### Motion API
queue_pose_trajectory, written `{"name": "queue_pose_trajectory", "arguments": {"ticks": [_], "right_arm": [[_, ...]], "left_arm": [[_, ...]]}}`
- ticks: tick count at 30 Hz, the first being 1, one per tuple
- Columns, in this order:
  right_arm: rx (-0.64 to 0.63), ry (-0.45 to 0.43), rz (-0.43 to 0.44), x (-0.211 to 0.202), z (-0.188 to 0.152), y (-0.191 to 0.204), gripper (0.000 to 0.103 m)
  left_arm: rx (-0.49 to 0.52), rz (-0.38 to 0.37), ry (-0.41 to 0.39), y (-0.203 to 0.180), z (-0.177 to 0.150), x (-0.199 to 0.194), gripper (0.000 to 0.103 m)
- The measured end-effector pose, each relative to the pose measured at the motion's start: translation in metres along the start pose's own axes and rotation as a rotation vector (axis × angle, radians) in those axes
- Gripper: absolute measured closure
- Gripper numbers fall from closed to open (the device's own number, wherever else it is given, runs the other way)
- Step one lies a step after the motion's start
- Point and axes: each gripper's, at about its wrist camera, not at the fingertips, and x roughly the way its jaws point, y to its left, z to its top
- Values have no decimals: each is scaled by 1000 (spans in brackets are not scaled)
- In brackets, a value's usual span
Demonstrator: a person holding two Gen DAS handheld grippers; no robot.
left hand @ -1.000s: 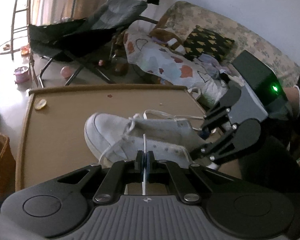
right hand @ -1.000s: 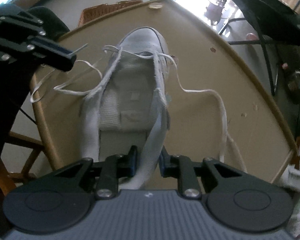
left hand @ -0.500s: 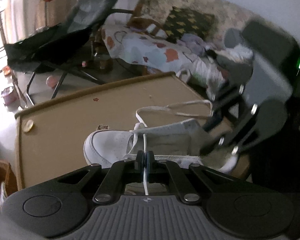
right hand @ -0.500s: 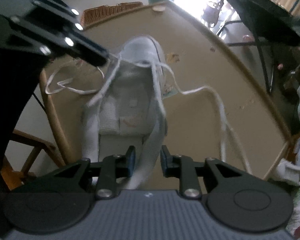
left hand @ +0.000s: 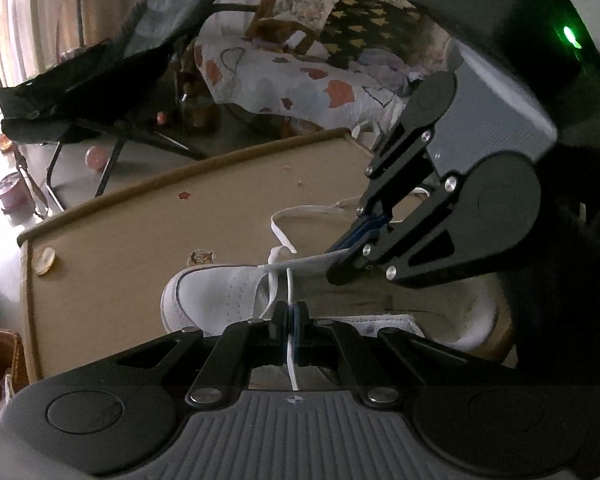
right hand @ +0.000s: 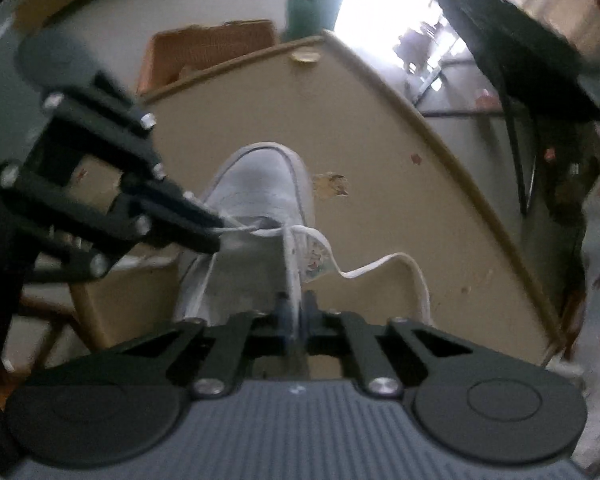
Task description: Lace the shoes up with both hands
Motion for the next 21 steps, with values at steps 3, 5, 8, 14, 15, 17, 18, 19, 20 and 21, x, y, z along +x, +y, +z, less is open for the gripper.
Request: {"name": "queue_pose_trajectory", "arguments": {"ticks": [3, 5, 8, 14, 15, 17, 18, 19, 20, 21], "right_arm": [[116, -14, 65, 1, -5, -17, 97], [197, -21, 115, 2, -9, -30, 97], [287, -29, 180, 5, -14, -45, 97], [342, -42, 225, 7, -19, -52, 96], [338, -43, 221, 7, -19, -51, 96], [332, -47, 218, 7, -19, -51, 96], [334, -49, 219, 6, -20, -51, 96], [335, -51, 222, 7, -20, -51, 96], [337, -54, 225, 6, -20, -52, 96], [339, -57, 228, 5, -21, -52, 96]], "left_arm": [[12, -8, 22, 1, 3, 5, 100], [23, -16, 41, 1, 6, 9, 100], [40, -38, 62, 4, 11, 15, 100], [45, -95, 108, 15, 19, 28, 100], [59, -98, 119, 14, 21, 30, 100], [87, -100, 140, 12, 23, 33, 100], [98, -101, 147, 12, 25, 33, 100], [109, -101, 154, 11, 26, 33, 100], [121, -100, 156, 10, 26, 33, 100], [128, -99, 157, 10, 27, 32, 100]]}}
